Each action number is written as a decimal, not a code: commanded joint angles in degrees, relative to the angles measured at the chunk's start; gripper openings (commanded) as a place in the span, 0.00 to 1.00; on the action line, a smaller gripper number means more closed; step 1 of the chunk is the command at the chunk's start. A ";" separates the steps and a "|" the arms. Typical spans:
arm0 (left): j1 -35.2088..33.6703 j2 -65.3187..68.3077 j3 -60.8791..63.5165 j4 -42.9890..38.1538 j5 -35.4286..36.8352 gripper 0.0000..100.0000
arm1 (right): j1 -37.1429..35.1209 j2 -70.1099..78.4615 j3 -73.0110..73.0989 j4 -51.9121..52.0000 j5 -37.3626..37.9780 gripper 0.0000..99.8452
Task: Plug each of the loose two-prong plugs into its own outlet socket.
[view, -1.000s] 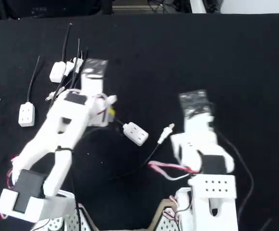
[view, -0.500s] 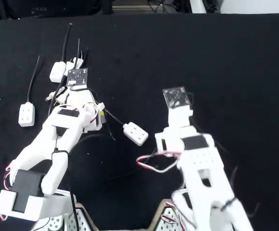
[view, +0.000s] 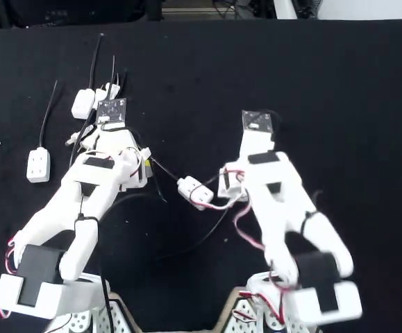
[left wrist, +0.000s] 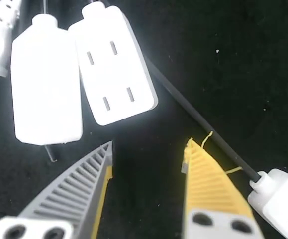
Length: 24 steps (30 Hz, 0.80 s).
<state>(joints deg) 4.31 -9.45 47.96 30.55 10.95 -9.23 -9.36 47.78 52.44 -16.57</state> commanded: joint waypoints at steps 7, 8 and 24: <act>0.22 -0.79 -0.04 -0.70 0.44 0.22 | 3.87 4.70 -12.35 -0.18 16.62 0.01; 0.22 -0.79 -0.04 -0.70 0.44 0.22 | 5.01 3.03 -14.55 0.79 22.33 0.01; 0.22 -0.79 -0.04 -0.70 0.44 0.22 | 4.48 -9.36 -2.15 0.26 82.11 0.01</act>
<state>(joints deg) 4.40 -9.45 48.31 30.55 10.95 -3.34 -15.87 35.21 54.64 61.67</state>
